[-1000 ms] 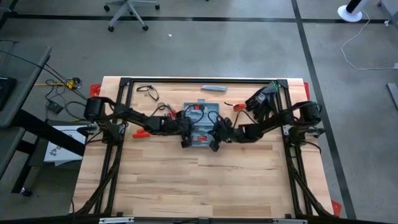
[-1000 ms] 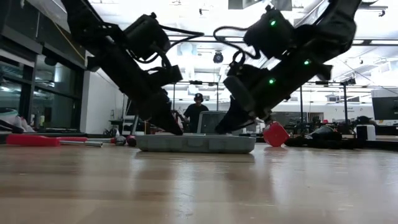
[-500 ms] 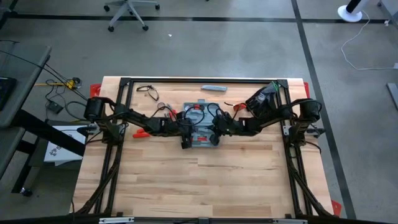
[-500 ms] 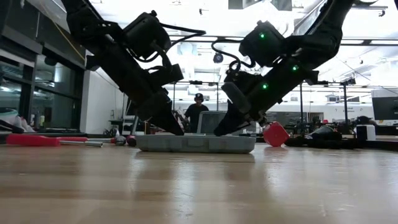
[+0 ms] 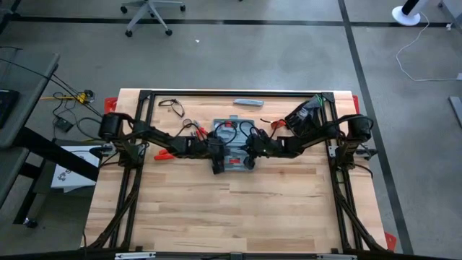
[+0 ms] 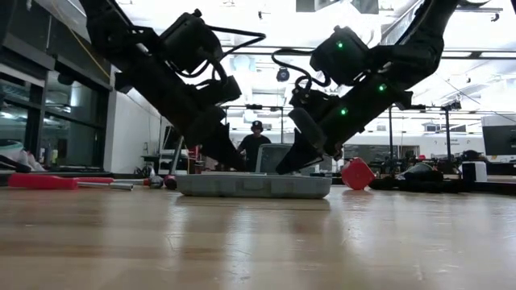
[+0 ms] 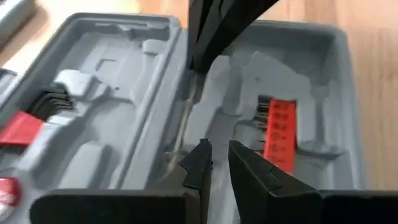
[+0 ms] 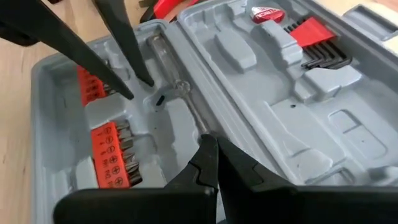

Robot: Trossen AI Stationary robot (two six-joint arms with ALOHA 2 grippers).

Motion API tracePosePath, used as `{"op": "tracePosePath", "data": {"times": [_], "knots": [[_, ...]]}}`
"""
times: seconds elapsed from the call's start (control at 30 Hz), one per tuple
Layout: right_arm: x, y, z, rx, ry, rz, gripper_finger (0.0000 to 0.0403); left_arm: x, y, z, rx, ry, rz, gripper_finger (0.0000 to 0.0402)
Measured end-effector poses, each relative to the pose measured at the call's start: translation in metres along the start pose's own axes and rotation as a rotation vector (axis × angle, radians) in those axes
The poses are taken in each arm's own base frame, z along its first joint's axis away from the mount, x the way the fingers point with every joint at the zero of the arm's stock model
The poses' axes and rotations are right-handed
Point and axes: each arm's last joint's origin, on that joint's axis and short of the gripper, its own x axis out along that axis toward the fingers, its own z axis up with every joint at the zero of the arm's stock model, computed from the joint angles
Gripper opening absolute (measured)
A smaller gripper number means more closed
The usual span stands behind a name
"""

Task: Prefit tool cases

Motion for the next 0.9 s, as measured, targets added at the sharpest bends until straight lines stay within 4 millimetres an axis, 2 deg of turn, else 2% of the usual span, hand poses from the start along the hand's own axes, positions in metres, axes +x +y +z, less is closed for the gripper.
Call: {"op": "tracePosePath", "data": {"times": [0.27, 0.4, 0.73, 0.9], "knots": [[0.004, -0.001, -0.007, 0.011, 0.033, -0.003, 0.0000, 0.026, -0.017, -0.014, -0.069, -0.035, -0.101, 0.0049], [0.004, 0.001, -0.007, 0.010, 0.038, 0.000, 0.0000, 0.031, -0.027, -0.019, -0.061, -0.047, -0.119, 0.0049], [0.011, -0.002, -0.014, 0.015, 0.069, -0.007, 0.0000, 0.020, -0.028, -0.010, -0.006, -0.084, -0.138, 0.0049], [0.019, -0.004, -0.023, 0.048, 0.098, -0.029, 0.0000, -0.005, -0.027, 0.013, 0.042, -0.179, -0.193, 0.0049]]}}
